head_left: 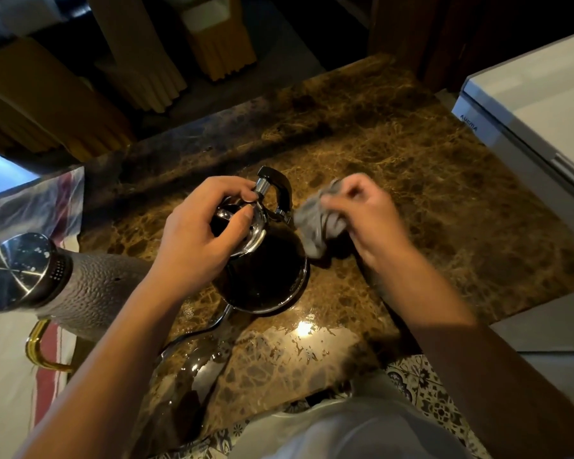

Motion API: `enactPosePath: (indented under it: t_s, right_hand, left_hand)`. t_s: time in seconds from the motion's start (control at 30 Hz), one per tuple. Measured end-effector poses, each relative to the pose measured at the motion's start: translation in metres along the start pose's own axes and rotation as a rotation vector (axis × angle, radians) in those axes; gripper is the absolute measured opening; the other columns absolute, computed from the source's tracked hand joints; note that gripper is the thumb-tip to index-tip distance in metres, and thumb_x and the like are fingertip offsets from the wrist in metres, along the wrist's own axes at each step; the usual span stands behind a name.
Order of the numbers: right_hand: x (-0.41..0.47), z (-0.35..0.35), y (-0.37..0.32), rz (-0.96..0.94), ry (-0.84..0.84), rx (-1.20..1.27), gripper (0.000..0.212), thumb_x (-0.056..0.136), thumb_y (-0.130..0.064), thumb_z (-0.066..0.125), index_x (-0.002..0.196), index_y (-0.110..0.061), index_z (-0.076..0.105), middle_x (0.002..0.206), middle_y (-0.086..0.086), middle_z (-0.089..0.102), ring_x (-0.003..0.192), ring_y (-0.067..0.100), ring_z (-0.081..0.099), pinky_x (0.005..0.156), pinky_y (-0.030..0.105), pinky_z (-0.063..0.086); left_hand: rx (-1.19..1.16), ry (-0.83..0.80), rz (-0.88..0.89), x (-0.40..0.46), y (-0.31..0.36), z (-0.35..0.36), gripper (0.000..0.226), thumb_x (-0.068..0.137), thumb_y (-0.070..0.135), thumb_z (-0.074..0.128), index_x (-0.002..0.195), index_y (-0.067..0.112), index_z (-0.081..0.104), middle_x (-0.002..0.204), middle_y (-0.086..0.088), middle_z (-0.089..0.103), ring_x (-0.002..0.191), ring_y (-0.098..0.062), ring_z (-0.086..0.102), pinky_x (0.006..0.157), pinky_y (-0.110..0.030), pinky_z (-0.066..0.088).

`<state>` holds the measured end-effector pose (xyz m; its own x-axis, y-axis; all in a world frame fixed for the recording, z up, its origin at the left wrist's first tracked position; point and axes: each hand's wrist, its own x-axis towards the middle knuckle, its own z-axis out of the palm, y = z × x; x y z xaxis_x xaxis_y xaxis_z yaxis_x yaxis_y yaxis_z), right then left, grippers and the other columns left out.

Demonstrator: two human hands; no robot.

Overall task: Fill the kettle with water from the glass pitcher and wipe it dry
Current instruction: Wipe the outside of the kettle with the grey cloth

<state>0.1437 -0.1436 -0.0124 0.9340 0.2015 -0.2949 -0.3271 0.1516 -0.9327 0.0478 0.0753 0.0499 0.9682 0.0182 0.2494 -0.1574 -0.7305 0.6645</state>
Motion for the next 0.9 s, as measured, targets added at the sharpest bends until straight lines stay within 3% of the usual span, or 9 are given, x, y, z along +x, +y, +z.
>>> enactPosePath:
  t_s: [0.07, 0.13, 0.23, 0.3, 0.47, 0.6, 0.7, 0.83, 0.9]
  right_hand:
    - [0.009, 0.004, -0.011, 0.025, 0.116, 0.542, 0.019, 0.095, -0.001, 0.065, 0.086, -0.015, 0.055, 0.099, 0.012, 0.071, 0.094, 0.029, 0.072, 0.091, 0.050, 0.058]
    - [0.011, 0.016, -0.004, 0.065, 0.147, 0.730, 0.009, 0.099, -0.006, 0.063, 0.097, -0.014, 0.059, 0.106, 0.012, 0.073, 0.101, 0.027, 0.072, 0.096, 0.045, 0.058]
    - [-0.006, 0.036, 0.038, 0.128, 0.091, 0.371, 0.011, 0.096, -0.011, 0.069, 0.092, -0.015, 0.060, 0.107, 0.010, 0.075, 0.103, 0.028, 0.072, 0.093, 0.041, 0.056]
    - [-0.014, 0.039, 0.060, -0.022, 0.111, 0.017, 0.015, 0.094, -0.009, 0.071, 0.092, -0.018, 0.060, 0.102, 0.005, 0.074, 0.097, 0.021, 0.071, 0.086, 0.038, 0.056]
    - [-0.001, 0.032, 0.060, -0.244, -0.061, -0.386, 0.029, 0.099, -0.019, 0.059, 0.120, -0.034, 0.072, 0.125, -0.009, 0.065, 0.117, 0.007, 0.062, 0.098, 0.025, 0.051]
    - [0.019, 0.019, 0.054, -0.152, -0.188, -0.517, 0.023, 0.099, -0.022, 0.063, 0.118, -0.026, 0.077, 0.122, -0.005, 0.072, 0.116, 0.011, 0.066, 0.104, 0.038, 0.053]
    - [0.022, 0.007, 0.055, -0.128, -0.224, -0.628, 0.011, 0.095, -0.026, 0.067, 0.100, -0.028, 0.076, 0.104, 0.001, 0.077, 0.098, 0.025, 0.072, 0.091, 0.051, 0.058]
    - [0.007, -0.011, 0.060, -0.072, -0.283, -0.640, 0.007, 0.095, -0.016, 0.067, 0.089, -0.017, 0.067, 0.090, 0.020, 0.069, 0.073, 0.028, 0.064, 0.061, 0.042, 0.056]
    - [-0.006, -0.016, 0.062, -0.065, -0.280, -0.632, 0.006, 0.095, -0.014, 0.069, 0.089, -0.013, 0.068, 0.083, 0.017, 0.068, 0.068, 0.022, 0.062, 0.057, 0.037, 0.054]
  left_hand:
    - [0.000, -0.003, -0.008, 0.000, 0.000, 0.000, 0.022, 0.100, 0.025, 0.058, 0.121, 0.023, 0.063, 0.128, 0.012, 0.064, 0.119, -0.010, 0.061, 0.096, -0.040, 0.053]
    - [0.005, -0.001, -0.009, 0.000, 0.000, 0.000, 0.022, 0.099, 0.025, 0.057, 0.121, 0.023, 0.063, 0.127, 0.011, 0.064, 0.118, -0.010, 0.061, 0.096, -0.039, 0.053]
    - [0.005, 0.002, -0.003, 0.000, 0.001, 0.000, 0.022, 0.099, 0.025, 0.058, 0.121, 0.023, 0.063, 0.126, 0.012, 0.063, 0.118, -0.008, 0.060, 0.096, -0.036, 0.052]
    - [0.011, 0.006, 0.006, 0.000, 0.002, 0.000, 0.022, 0.099, 0.025, 0.058, 0.121, 0.022, 0.063, 0.125, 0.012, 0.063, 0.118, -0.007, 0.060, 0.096, -0.035, 0.052]
    - [0.004, 0.007, 0.018, 0.000, 0.000, 0.000, 0.022, 0.100, 0.025, 0.057, 0.121, 0.021, 0.063, 0.124, 0.012, 0.063, 0.117, -0.007, 0.060, 0.096, -0.032, 0.052]
    - [0.000, 0.006, 0.017, 0.000, -0.001, 0.001, 0.023, 0.100, 0.026, 0.056, 0.122, 0.022, 0.063, 0.126, 0.013, 0.062, 0.119, -0.005, 0.059, 0.098, -0.034, 0.052]
    - [-0.001, 0.016, 0.018, 0.000, -0.001, 0.002, 0.023, 0.100, 0.025, 0.056, 0.121, 0.021, 0.064, 0.125, 0.015, 0.062, 0.119, -0.004, 0.059, 0.099, -0.035, 0.051]
    - [0.006, 0.027, 0.020, 0.000, -0.001, 0.003, 0.022, 0.101, 0.025, 0.056, 0.120, 0.021, 0.065, 0.124, 0.015, 0.063, 0.119, -0.003, 0.059, 0.099, -0.030, 0.050]
    - [0.006, 0.024, 0.019, 0.000, 0.000, 0.003, 0.021, 0.101, 0.026, 0.056, 0.120, 0.022, 0.065, 0.124, 0.015, 0.062, 0.119, -0.003, 0.059, 0.099, -0.030, 0.050]
